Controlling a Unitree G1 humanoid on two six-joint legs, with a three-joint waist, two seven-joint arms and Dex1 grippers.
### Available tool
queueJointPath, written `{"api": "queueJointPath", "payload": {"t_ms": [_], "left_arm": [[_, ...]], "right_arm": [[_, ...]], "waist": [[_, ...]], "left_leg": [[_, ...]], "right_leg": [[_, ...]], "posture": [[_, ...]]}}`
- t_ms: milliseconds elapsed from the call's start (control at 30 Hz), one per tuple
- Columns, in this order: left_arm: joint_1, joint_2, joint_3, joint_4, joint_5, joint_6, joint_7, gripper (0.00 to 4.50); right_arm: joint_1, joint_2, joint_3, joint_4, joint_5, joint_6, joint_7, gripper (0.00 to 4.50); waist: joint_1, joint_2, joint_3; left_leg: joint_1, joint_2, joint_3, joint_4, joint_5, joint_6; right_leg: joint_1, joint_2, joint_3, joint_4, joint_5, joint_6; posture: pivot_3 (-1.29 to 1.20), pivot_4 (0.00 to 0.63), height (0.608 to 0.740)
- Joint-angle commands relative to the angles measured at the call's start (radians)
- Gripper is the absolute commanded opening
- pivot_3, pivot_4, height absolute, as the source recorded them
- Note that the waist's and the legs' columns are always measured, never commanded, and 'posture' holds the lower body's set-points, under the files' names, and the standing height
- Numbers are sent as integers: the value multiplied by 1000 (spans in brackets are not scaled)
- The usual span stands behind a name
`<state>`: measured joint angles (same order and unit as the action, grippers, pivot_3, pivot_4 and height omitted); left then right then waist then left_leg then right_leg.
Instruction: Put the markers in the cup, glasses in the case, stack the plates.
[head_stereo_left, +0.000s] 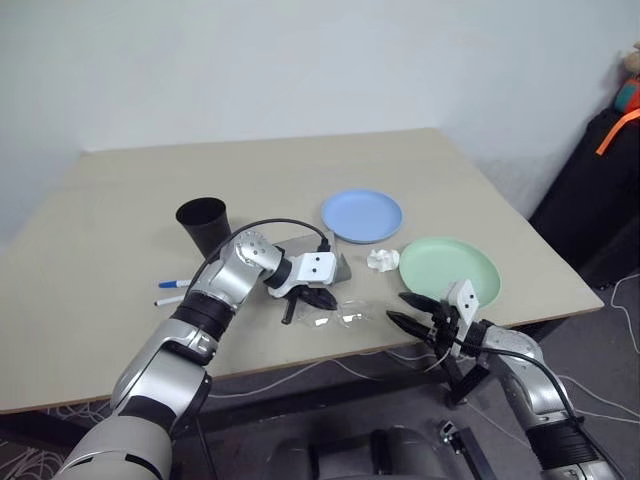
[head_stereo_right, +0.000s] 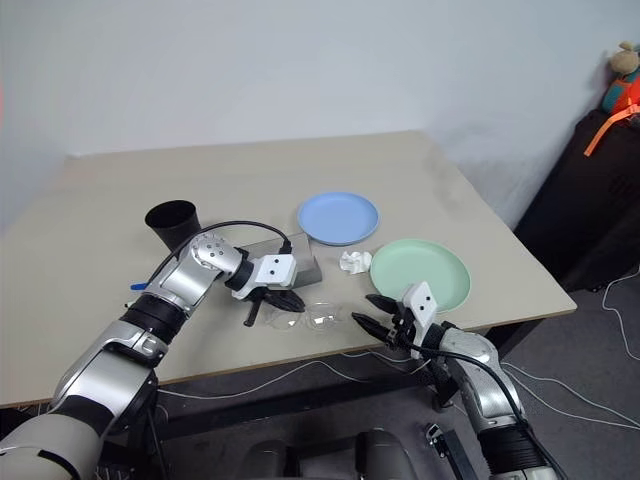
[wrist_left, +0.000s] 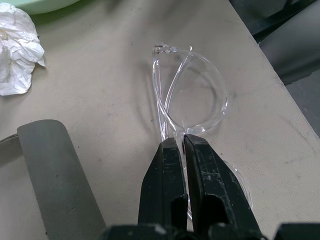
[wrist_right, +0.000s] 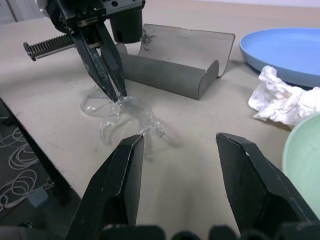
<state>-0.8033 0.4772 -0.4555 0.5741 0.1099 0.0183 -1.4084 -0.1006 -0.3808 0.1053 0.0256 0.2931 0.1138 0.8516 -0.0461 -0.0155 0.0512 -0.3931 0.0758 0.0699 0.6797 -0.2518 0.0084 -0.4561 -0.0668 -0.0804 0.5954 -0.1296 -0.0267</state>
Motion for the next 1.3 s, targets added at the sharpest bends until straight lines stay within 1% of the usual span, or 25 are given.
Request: {"api": "queueJointPath", "payload": {"t_ms": [33, 733, 1000, 1233, 1300], "left_arm": [[-43, 14, 26, -24, -13, 27, -23, 32], [-37, 28, 29, -66, -17, 47, -27, 32], [-34, 26, 19, -64, -4, 46, -24, 32], [-23, 19, 9, -58, 2, 57, -24, 32], [-15, 16, 15, -67, -10, 73, -30, 465]], "right_arm": [[-18, -5, -11, -51, 6, 1, -6, 2496], [-39, -3, -7, -58, 8, 23, -6, 2496], [-42, -2, -6, -61, 7, 26, -8, 2496], [-47, -2, -5, -57, 6, 29, -7, 2496], [-49, -2, -4, -56, 4, 28, -8, 2496]], "waist": [[0, 0, 0], [0, 0, 0], [0, 0, 0], [0, 0, 0], [-1, 0, 0]], "left_leg": [[0, 0, 0, 0, 0, 0], [0, -1, 0, 0, 0, 0], [0, -3, 1, 4, 0, 0], [0, -4, 0, 5, 0, -1], [0, -5, 0, 5, 0, -1]], "right_leg": [[0, 0, 0, 0, 0, 0], [-1, 0, 2, 2, 0, 0], [-3, 0, 6, 10, 0, 0], [-3, 0, 8, 11, 0, 0], [-3, 0, 8, 11, 0, 0]], "posture": [[0, 0, 740], [0, 0, 740], [0, 0, 740], [0, 0, 740], [0, 0, 740]]}}
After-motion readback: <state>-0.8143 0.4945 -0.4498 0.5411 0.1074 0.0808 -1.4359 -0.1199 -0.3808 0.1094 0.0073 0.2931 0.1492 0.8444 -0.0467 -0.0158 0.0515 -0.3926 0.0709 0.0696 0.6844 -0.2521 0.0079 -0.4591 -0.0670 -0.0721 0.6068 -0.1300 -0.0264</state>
